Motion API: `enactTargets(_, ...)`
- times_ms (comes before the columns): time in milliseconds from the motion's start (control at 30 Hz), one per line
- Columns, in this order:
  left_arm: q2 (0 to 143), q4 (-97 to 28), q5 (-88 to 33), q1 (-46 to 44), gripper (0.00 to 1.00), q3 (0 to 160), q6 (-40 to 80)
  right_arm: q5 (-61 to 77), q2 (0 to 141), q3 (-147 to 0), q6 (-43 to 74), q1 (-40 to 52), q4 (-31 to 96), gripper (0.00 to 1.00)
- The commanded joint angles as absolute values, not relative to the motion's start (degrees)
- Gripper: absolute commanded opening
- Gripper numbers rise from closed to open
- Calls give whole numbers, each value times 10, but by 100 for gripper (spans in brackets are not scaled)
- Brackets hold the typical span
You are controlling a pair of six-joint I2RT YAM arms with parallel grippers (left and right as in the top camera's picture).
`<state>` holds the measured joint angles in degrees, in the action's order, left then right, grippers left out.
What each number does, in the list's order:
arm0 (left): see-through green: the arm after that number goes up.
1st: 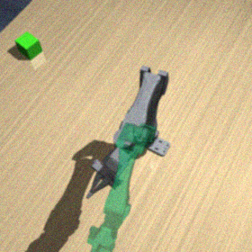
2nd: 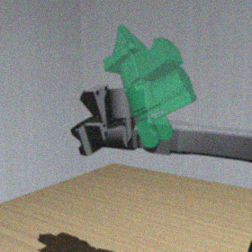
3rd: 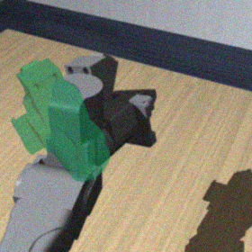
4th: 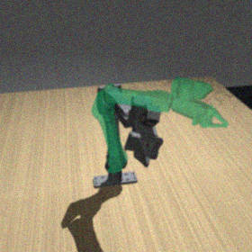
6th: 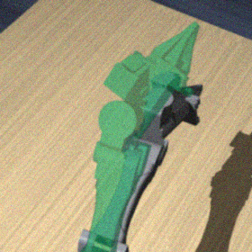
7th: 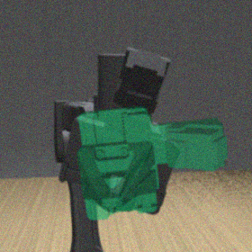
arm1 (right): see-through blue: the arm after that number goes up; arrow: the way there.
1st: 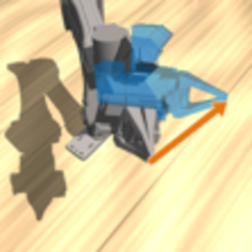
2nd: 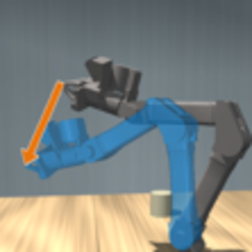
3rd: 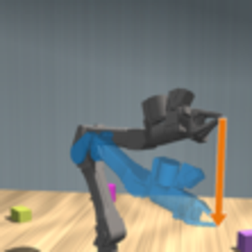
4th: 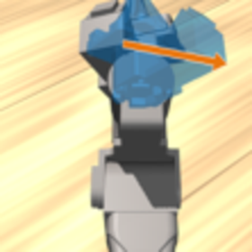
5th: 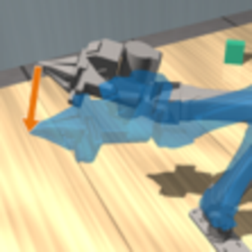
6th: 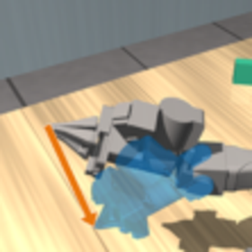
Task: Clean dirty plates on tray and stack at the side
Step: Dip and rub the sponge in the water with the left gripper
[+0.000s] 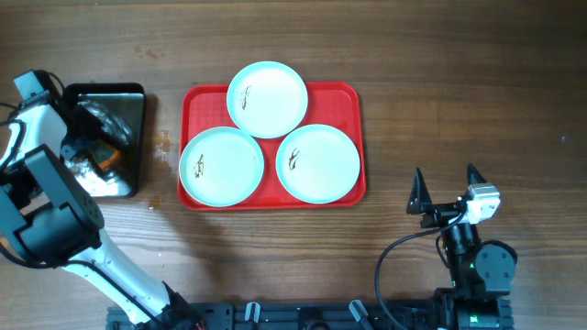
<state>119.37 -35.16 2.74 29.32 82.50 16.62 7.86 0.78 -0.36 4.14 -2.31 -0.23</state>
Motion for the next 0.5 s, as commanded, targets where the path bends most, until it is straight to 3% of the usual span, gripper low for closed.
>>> enactTargets(0,1201,-367,35,294,100,821,167,74,3,-3,31,-24,-4,100)
enactTargets(167,1201,-385,35,294,98,821,167,74,3,-3,32,-24,-4,100)
enactTargets(200,1201,-386,35,294,73,821,167,74,3,-3,32,-24,-4,100)
enactTargets(233,1201,-386,35,294,26,821,167,74,3,-3,32,-24,-4,100)
enactTargets(267,1201,-386,35,294,4,821,167,74,3,-3,32,-24,-4,100)
enactTargets(367,1201,-389,35,294,4,821,167,74,3,-3,31,-24,-4,100)
enactTargets(400,1201,-393,35,294,13,821,167,74,3,-3,32,-24,-4,100)
enactTargets(433,1201,-397,35,294,96,821,167,74,3,-3,32,-24,-4,100)
enactTargets(467,1201,-398,35,294,100,821,167,74,3,-3,31,-24,-4,100)
